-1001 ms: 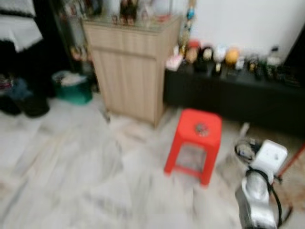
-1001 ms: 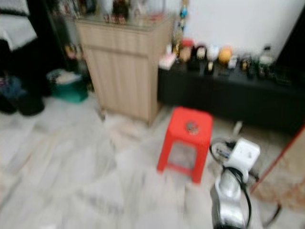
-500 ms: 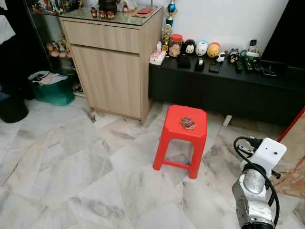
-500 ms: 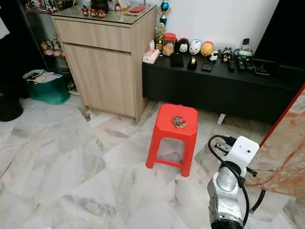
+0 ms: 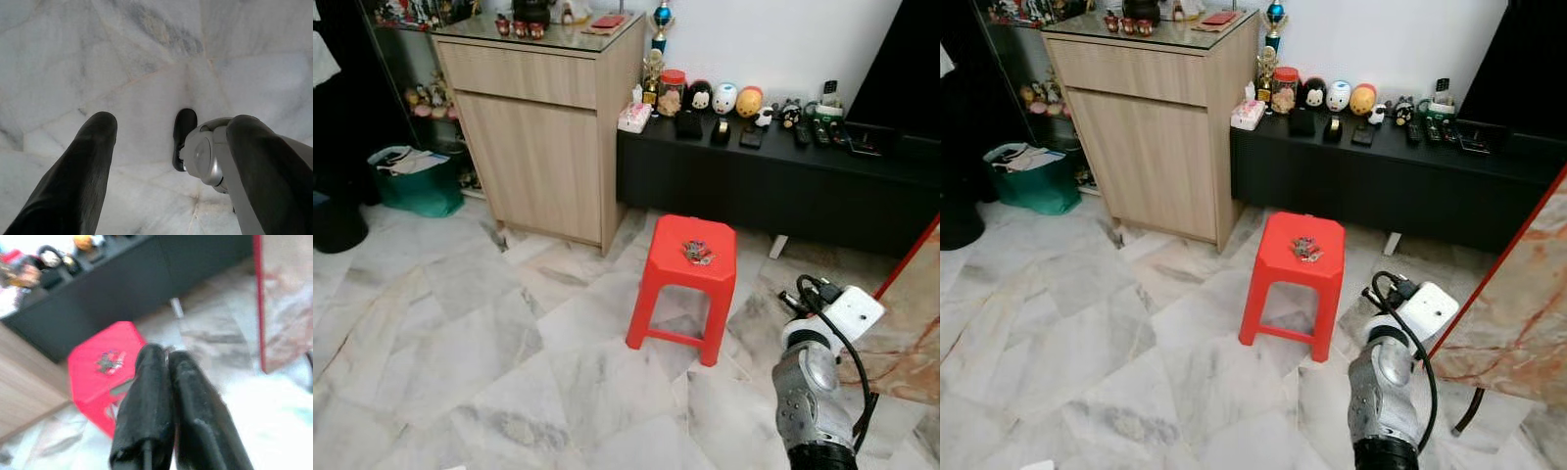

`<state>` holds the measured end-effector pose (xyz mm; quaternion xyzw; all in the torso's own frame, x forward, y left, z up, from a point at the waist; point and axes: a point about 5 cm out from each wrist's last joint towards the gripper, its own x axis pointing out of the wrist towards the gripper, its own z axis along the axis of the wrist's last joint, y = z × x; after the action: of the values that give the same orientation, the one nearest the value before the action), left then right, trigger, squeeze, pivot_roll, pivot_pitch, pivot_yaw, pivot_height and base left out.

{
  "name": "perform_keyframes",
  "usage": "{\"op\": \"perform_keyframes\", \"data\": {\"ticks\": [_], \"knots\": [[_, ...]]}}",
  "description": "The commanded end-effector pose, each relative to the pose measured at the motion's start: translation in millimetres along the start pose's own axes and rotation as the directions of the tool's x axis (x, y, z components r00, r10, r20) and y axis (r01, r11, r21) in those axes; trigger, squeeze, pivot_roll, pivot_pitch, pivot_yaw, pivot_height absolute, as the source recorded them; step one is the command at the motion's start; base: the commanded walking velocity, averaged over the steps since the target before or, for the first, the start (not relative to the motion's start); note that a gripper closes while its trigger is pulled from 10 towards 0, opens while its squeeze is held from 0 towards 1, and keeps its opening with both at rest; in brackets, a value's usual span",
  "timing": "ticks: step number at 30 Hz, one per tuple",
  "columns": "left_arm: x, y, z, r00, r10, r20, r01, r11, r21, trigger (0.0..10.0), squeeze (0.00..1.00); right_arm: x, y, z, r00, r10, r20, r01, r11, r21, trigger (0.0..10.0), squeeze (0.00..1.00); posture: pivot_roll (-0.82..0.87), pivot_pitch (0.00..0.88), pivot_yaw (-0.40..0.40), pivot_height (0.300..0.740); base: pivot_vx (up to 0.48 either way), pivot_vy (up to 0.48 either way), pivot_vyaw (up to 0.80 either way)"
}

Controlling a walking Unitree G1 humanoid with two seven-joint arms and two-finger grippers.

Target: Hang keys on a hook

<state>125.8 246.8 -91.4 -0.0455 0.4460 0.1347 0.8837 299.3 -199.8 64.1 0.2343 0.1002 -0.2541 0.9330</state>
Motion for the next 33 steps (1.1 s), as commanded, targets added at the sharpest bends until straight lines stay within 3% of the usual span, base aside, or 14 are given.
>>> {"op": "perform_keyframes", "data": {"ticks": [1, 3, 6, 9, 11, 13, 15, 16, 17, 19, 26, 28, 31, 33], "knots": [[-1.2, -2.1, -5.7, 1.000, -0.003, -0.019, 0.003, 1.000, 0.015, 10.0, 0.00, 1.8, -1.3, 6.0, 0.999, 0.025, 0.035, -0.021, 0.994, -0.111, 10.0, 0.00, -0.03, 0.000, -0.063, 0.740, 0.000, 0.000, 0.00], [-1.5, -2.0, -6.2, 1.000, -0.003, -0.018, 0.003, 1.000, 0.017, 10.0, 0.00, 2.0, 0.4, 5.7, 0.998, 0.059, 0.038, -0.050, 0.979, -0.198, 10.0, 0.00, -0.04, 0.000, -0.062, 0.740, 0.000, 0.000, 0.00], [-2.8, 0.2, -8.4, 1.000, -0.004, -0.016, 0.004, 1.000, 0.021, 10.0, 0.00, 4.0, -6.1, -7.0, 0.993, -0.004, -0.116, 0.003, 1.000, -0.009, 10.0, 0.00, -0.04, 0.000, -0.062, 0.740, 0.000, 0.000, 0.00], [-3.2, 1.0, -9.4, 1.000, -0.003, -0.018, 0.004, 1.000, 0.022, 10.0, 0.00, 7.2, -13.3, -5.4, 0.996, -0.008, -0.084, -0.015, 0.966, -0.259, 10.0, 0.00, -0.03, 0.000, -0.064, 0.740, 0.000, 0.000, 0.00], [-3.0, 0.6, -9.1, 1.000, -0.005, -0.019, 0.005, 1.000, 0.022, 10.0, 0.00, 7.2, -9.2, -6.1, 0.994, 0.039, -0.105, -0.062, 0.972, -0.226, 10.0, 0.00, -0.03, 0.000, -0.063, 0.740, 0.000, 0.000, 0.00], [-2.6, -0.1, -8.4, 1.000, -0.006, -0.019, 0.007, 1.000, 0.023, 10.0, 0.00, 4.8, -6.5, -24.7, 0.945, 0.049, -0.324, -0.025, 0.997, 0.077, 10.0, 0.00, -0.04, 0.000, -0.064, 0.740, 0.000, 0.000, 0.00], [-0.3, -5.5, -3.8, 1.000, -0.012, -0.013, 0.012, 1.000, 0.028, 10.0, 0.00, 7.6, -5.2, -18.9, 0.951, 0.115, -0.285, -0.186, 0.954, -0.236, 10.0, 0.00, -0.04, 0.000, -0.062, 0.740, 0.000, 0.000, 0.00], [-0.3, -5.5, -3.8, 1.000, -0.012, -0.013, 0.012, 1.000, 0.028, 10.0, 0.00, 7.6, -5.2, -18.9, 0.951, 0.115, -0.285, -0.186, 0.954, -0.236, 10.0, 0.00, -0.04, 0.000, -0.062, 0.740, 0.000, 0.000, 0.00], [1.7, -12.1, 0.4, 1.000, -0.019, -0.004, 0.019, 0.999, 0.029, 10.0, 0.00, 9.6, -5.8, -10.6, 0.966, 0.143, -0.216, -0.237, 0.823, -0.516, 10.0, 0.00, -0.03, 0.000, -0.064, 0.740, 0.000, 0.000, 0.00], [3.6, -19.0, 4.6, 1.000, -0.027, 0.006, 0.027, 0.999, 0.032, 10.0, 0.00, 10.8, -6.0, -8.5, 0.958, 0.183, -0.221, -0.285, 0.704, -0.650, 10.0, 0.00, -0.03, 0.000, -0.063, 0.740, 0.000, 0.000, 0.00], [5.3, -35.3, 8.0, 0.999, -0.048, 0.023, 0.047, 0.998, 0.039, 10.0, 0.00, 17.9, -25.7, -6.0, 0.945, 0.135, -0.297, -0.317, 0.592, -0.741, 10.0, 0.00, -0.04, 0.000, -0.064, 0.740, 0.000, 0.000, 0.00], [3.7, -43.2, 3.3, 0.998, -0.058, 0.028, 0.057, 0.998, 0.041, 10.0, 0.00, 11.6, -32.3, -20.9, 0.862, 0.163, -0.480, -0.502, 0.400, -0.767, 10.0, 0.00, -0.04, 0.000, -0.064, 0.740, 0.000, 0.000, 0.00], [3.6, -45.3, 2.9, 0.998, -0.060, 0.029, 0.058, 0.997, 0.043, 10.0, 0.00, 9.7, -36.4, -25.4, 0.833, 0.152, -0.531, -0.550, 0.312, -0.774, 10.0, 0.00, -0.04, 0.000, -0.064, 0.740, 0.000, 0.000, 0.00], [3.7, -48.9, 4.1, 0.997, -0.064, 0.039, 0.062, 0.997, 0.046, 10.0, 0.00, 18.8, -39.1, -13.4, 0.895, 0.143, -0.421, -0.425, 0.557, -0.714, 10.0, 0.00, -0.04, 0.000, -0.066, 0.740, 0.000, 0.000, 0.00]]}}
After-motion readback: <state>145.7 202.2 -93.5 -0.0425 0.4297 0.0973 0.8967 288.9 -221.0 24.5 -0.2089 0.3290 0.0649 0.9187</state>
